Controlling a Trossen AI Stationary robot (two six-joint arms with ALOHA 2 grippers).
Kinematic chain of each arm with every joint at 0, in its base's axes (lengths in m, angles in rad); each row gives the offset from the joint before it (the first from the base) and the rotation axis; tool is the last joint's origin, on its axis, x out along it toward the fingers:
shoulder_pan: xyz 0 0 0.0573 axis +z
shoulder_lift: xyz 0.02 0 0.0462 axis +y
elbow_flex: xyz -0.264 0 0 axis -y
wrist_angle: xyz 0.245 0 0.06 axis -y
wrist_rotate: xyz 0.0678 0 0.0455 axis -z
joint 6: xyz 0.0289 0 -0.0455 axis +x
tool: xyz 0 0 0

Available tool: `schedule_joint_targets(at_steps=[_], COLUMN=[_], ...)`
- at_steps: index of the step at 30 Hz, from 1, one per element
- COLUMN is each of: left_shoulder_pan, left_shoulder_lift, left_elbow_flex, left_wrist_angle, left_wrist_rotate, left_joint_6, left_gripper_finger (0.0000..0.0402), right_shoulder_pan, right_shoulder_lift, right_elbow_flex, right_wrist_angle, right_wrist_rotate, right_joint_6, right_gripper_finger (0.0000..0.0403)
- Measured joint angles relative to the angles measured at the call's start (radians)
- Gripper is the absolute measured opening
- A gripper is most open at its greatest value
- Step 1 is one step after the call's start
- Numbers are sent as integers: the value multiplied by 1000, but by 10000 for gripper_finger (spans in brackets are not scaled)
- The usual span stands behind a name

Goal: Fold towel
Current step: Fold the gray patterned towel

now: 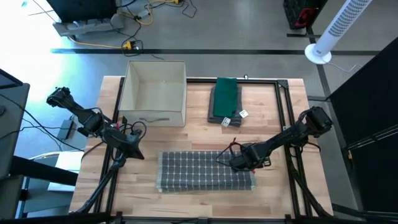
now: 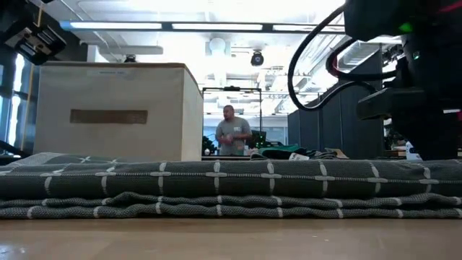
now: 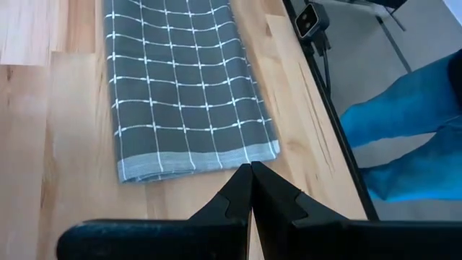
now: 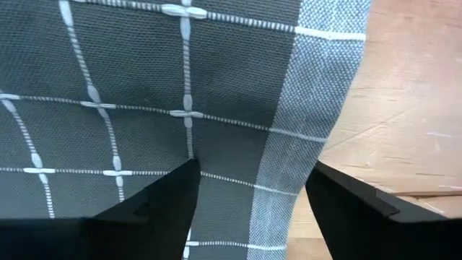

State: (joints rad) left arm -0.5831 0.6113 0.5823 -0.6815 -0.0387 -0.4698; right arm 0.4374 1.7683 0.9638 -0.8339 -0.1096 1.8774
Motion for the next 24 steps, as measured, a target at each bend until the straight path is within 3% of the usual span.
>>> schedule_joint_targets(at_steps=[2, 6, 8, 14, 24], left_shoulder_pan=[0, 0, 0, 0, 6], left_shoulder_lift=[0, 4, 10, 46, 245], left_elbow_flex=[0, 0, 0, -84, -259], left_wrist_angle=[0, 0, -2, 90, 711], left_wrist_rotate=[-12, -50, -76, -134, -221], left_joint_6=[0, 1, 8, 21, 93], left_gripper_finger=[0, 0, 0, 0, 0], right_shoulder_pan=[0, 2, 4, 5, -8], right_shoulder_lift=[1, 2, -4, -116, -289], right_elbow_flex=[0, 0, -1, -8, 141], right_wrist_angle=[4, 14, 8, -74, -416], right_wrist_rotate=[5, 24, 25, 59, 134], right_joint_6=[-10, -39, -53, -52, -87], right_gripper_finger=[190, 55, 18, 6, 6])
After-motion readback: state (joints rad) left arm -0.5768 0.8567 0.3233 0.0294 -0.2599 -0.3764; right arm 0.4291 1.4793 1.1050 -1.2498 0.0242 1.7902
